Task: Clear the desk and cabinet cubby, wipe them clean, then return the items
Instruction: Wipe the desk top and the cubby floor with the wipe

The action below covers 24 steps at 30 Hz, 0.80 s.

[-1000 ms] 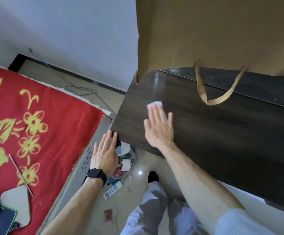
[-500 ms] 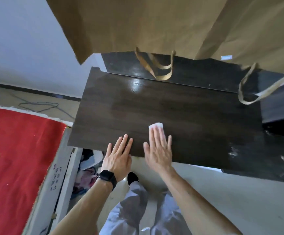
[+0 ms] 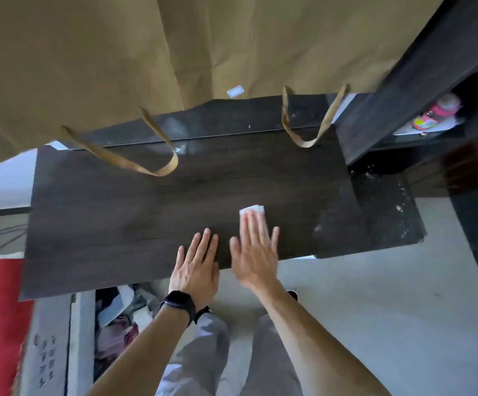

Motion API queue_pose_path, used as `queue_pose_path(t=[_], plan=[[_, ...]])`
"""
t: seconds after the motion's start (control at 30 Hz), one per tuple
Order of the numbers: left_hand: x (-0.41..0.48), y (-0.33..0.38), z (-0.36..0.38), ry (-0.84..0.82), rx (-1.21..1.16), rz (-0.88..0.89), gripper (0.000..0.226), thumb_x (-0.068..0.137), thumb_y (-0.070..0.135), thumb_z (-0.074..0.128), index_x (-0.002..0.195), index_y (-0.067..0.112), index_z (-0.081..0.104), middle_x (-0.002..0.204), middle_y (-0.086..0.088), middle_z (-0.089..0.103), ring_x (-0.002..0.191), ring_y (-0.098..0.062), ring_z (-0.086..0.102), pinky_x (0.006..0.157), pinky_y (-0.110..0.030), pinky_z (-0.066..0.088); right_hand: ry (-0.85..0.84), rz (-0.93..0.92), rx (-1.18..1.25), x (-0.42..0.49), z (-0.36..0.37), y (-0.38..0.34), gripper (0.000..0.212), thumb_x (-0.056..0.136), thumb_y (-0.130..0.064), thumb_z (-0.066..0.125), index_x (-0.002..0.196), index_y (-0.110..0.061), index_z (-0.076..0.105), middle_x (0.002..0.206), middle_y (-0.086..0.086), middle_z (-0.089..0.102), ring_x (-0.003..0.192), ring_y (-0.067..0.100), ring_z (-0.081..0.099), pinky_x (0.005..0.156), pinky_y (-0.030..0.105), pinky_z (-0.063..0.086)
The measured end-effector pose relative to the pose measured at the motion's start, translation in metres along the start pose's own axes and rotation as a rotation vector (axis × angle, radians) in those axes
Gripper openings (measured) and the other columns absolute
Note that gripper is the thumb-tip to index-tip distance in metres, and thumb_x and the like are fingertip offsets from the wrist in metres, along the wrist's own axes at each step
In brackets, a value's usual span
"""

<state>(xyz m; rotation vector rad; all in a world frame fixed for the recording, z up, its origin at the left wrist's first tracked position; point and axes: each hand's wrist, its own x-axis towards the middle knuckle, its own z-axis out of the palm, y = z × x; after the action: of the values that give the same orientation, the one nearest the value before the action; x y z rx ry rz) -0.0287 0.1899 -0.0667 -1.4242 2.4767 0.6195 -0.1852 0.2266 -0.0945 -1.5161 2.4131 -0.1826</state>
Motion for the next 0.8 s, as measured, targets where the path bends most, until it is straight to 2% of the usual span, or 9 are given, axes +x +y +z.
queue_pose_path(t=[0.07, 0.1, 0.23, 0.3, 0.37, 0.5, 0.57, 0.67, 0.8], plan=[[0.005, 0.019, 0.003, 0.000, -0.010, 0.000, 0.064, 0.094, 0.036, 0.021, 0.154, 0.018, 0.030, 0.163, -0.001, 0.021, 0.150, -0.023, 0.021, 0.116, -0.052, 0.026, -0.088, -0.280, -0.039, -0.007, -0.005, 0.012, 0.060, 0.105, -0.045, 0.018, 0.160, -0.022, 0.007, 0.167, -0.006, -0.001, 0.153, 0.012, -0.007, 0.122, 0.057, 0.011], [0.007, 0.028, 0.003, -0.001, -0.010, 0.001, 0.063, 0.094, 0.036, 0.021, 0.154, 0.018, 0.031, 0.163, -0.001, 0.022, 0.149, -0.023, 0.023, 0.115, -0.053, 0.028, -0.070, -0.277, -0.043, 0.000, -0.012, 0.035, 0.059, 0.105, -0.045, 0.018, 0.159, -0.023, 0.009, 0.167, -0.007, 0.000, 0.153, 0.011, -0.006, 0.121, 0.058, 0.013], [0.015, 0.059, 0.002, -0.026, -0.014, -0.011, 0.060, 0.100, 0.035, 0.022, 0.158, 0.021, 0.015, 0.166, 0.001, 0.005, 0.153, -0.022, 0.008, 0.121, -0.050, 0.015, 0.007, 0.214, -0.039, 0.041, -0.045, 0.143, 0.061, 0.104, -0.049, 0.009, 0.159, -0.023, 0.003, 0.167, -0.004, 0.001, 0.153, 0.013, -0.007, 0.121, 0.060, 0.008], [0.019, 0.074, 0.003, -0.039, -0.012, -0.036, 0.060, 0.103, 0.034, 0.025, 0.159, 0.024, 0.004, 0.166, 0.003, -0.007, 0.153, -0.019, -0.003, 0.122, -0.047, 0.006, 0.044, 0.351, 0.001, 0.048, -0.051, 0.156, 0.065, 0.103, -0.051, 0.008, 0.159, -0.019, 0.001, 0.168, 0.000, 0.000, 0.154, 0.017, -0.007, 0.121, 0.060, 0.007], [0.021, 0.090, 0.006, -0.047, -0.010, -0.064, 0.061, 0.103, 0.033, 0.029, 0.159, 0.023, 0.005, 0.166, 0.001, -0.005, 0.153, -0.021, -0.002, 0.122, -0.047, 0.007, 0.054, 0.256, 0.012, 0.037, -0.046, 0.133, 0.067, 0.103, -0.051, 0.012, 0.159, -0.016, 0.004, 0.167, 0.003, 0.001, 0.154, 0.020, -0.006, 0.122, 0.058, 0.004], [0.028, 0.119, 0.013, -0.007, -0.037, -0.202, 0.063, 0.102, 0.033, 0.037, 0.158, 0.017, 0.013, 0.166, -0.006, 0.003, 0.153, -0.027, 0.005, 0.121, -0.050, 0.015, -0.126, -0.370, -0.049, 0.010, -0.038, 0.128, 0.062, 0.105, -0.049, 0.017, 0.159, -0.022, 0.002, 0.167, -0.005, -0.005, 0.153, 0.013, -0.009, 0.121, 0.058, 0.012], [0.034, 0.131, 0.014, 0.011, -0.045, -0.248, 0.063, 0.102, 0.035, 0.034, 0.158, 0.016, 0.011, 0.166, -0.007, 0.002, 0.153, -0.028, 0.004, 0.121, -0.049, 0.014, -0.080, -0.327, -0.070, 0.034, -0.050, 0.173, 0.061, 0.105, -0.048, 0.019, 0.159, -0.025, 0.004, 0.167, -0.008, -0.002, 0.153, 0.011, -0.007, 0.121, 0.059, 0.012], [0.041, 0.149, 0.015, 0.015, -0.049, -0.287, 0.063, 0.102, 0.036, 0.030, 0.158, 0.017, 0.009, 0.166, -0.007, 0.000, 0.153, -0.027, 0.003, 0.121, -0.049, 0.014, 0.010, -0.057, -0.087, 0.072, -0.070, 0.232, 0.063, 0.104, -0.047, 0.021, 0.160, -0.020, 0.006, 0.168, -0.003, 0.002, 0.154, 0.013, -0.006, 0.121, 0.057, 0.009], [0.056, 0.174, 0.018, 0.063, -0.067, -0.371, 0.066, 0.097, 0.040, 0.024, 0.156, 0.010, 0.020, 0.164, -0.015, 0.011, 0.150, -0.034, 0.014, 0.117, -0.053, 0.021, -0.004, -0.047, -0.023, 0.117, -0.079, 0.238, 0.065, 0.104, -0.046, 0.019, 0.159, -0.014, 0.007, 0.168, 0.006, 0.002, 0.154, 0.019, -0.002, 0.121, 0.056, 0.016]])
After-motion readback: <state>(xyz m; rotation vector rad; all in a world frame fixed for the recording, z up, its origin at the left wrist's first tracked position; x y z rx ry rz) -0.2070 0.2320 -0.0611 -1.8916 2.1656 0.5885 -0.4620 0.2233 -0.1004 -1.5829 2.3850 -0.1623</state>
